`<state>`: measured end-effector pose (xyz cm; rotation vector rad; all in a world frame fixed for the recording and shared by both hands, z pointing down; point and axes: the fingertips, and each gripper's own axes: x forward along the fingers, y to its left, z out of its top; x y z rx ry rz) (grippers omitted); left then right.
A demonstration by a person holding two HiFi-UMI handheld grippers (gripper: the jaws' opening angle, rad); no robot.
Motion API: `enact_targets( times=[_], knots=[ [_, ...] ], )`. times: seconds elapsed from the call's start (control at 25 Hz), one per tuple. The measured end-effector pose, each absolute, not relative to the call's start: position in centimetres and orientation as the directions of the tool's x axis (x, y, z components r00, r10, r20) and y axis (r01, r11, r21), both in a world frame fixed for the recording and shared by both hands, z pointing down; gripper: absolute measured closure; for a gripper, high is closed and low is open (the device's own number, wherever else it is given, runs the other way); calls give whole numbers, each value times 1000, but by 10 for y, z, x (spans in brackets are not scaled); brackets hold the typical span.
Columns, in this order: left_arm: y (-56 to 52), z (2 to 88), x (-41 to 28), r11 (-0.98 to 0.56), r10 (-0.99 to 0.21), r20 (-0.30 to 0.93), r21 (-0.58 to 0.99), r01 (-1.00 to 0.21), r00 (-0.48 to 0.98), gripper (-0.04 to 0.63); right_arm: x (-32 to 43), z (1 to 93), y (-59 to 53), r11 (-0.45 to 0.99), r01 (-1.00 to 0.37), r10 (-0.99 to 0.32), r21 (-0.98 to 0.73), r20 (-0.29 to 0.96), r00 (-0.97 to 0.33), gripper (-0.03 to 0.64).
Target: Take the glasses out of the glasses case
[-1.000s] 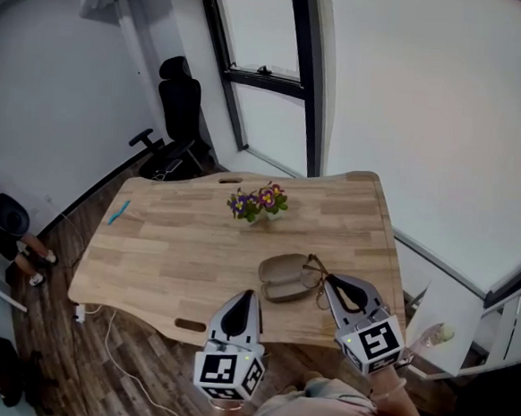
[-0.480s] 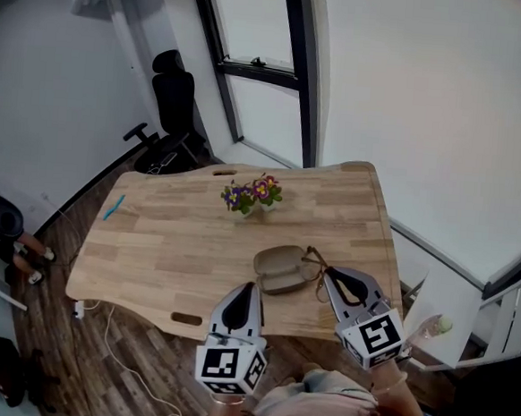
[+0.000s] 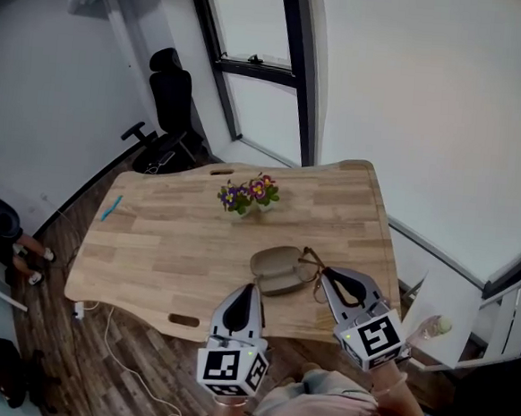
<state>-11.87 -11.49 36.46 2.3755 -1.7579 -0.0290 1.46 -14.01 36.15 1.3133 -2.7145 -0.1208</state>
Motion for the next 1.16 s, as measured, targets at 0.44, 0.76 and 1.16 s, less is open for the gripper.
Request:
enact_targets(
  times=[0.44,0.76,1.16],
  knots=[
    [-115,368,-113,-285,-946,118,145,-947,303,595,22,363,-144,622,-773,-782,124,49,-621,604],
    [-117,367,-107,-302,-940,127,120,-946,316,594,24,361,-145,611,-785,-791,97,53,-609,603],
    [-118,371,-100,-318,-932,145,120,-941,333,594,27,366,-144,603,-793,-797,85,68,-600,604]
  ],
)
